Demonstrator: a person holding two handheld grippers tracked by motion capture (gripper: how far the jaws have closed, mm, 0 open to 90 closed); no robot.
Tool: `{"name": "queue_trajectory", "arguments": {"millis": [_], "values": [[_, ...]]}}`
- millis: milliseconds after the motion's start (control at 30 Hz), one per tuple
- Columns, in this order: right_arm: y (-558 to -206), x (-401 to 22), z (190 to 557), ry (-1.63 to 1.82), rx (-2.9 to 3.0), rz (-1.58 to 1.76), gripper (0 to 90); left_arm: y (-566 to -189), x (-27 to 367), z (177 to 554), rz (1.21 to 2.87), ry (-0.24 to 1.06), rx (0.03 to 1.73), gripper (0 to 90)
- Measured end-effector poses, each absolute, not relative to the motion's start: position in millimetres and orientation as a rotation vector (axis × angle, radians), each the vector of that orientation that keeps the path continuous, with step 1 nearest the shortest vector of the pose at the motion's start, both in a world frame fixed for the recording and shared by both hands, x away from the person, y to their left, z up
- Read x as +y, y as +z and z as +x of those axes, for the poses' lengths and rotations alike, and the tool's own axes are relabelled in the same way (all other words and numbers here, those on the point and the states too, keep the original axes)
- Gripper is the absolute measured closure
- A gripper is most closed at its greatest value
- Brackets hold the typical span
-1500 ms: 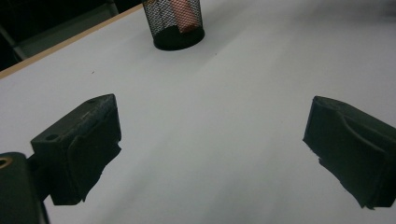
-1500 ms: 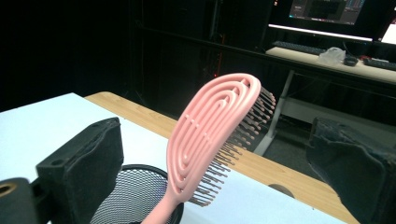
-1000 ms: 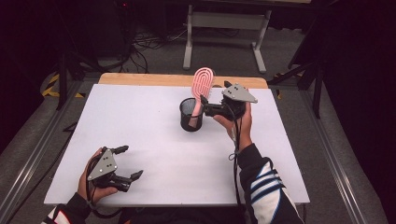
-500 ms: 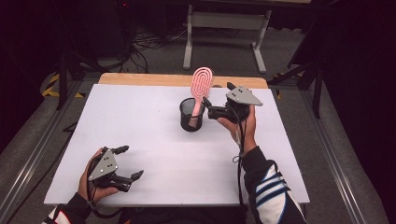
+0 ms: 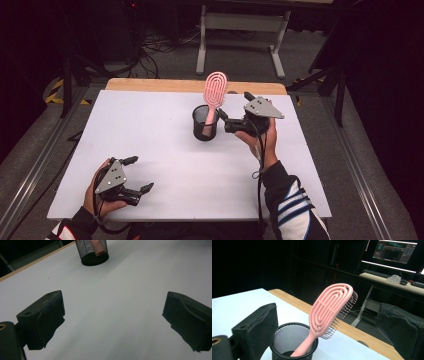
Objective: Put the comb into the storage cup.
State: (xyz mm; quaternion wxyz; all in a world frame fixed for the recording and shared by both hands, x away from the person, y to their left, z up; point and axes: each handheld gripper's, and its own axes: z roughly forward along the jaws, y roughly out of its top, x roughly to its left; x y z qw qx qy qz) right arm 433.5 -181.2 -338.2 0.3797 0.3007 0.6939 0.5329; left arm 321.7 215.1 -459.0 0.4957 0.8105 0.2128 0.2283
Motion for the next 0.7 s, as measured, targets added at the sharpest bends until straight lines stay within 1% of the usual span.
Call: {"name": "queue_trajectory", "arguments": {"millis": [700], "values": [[-342.0, -176.4, 418.5, 1.373, 1.78, 0.723, 4.7, -458.7, 215.8, 321.2, 1.972, 0.554, 0.511, 4.9]]}}
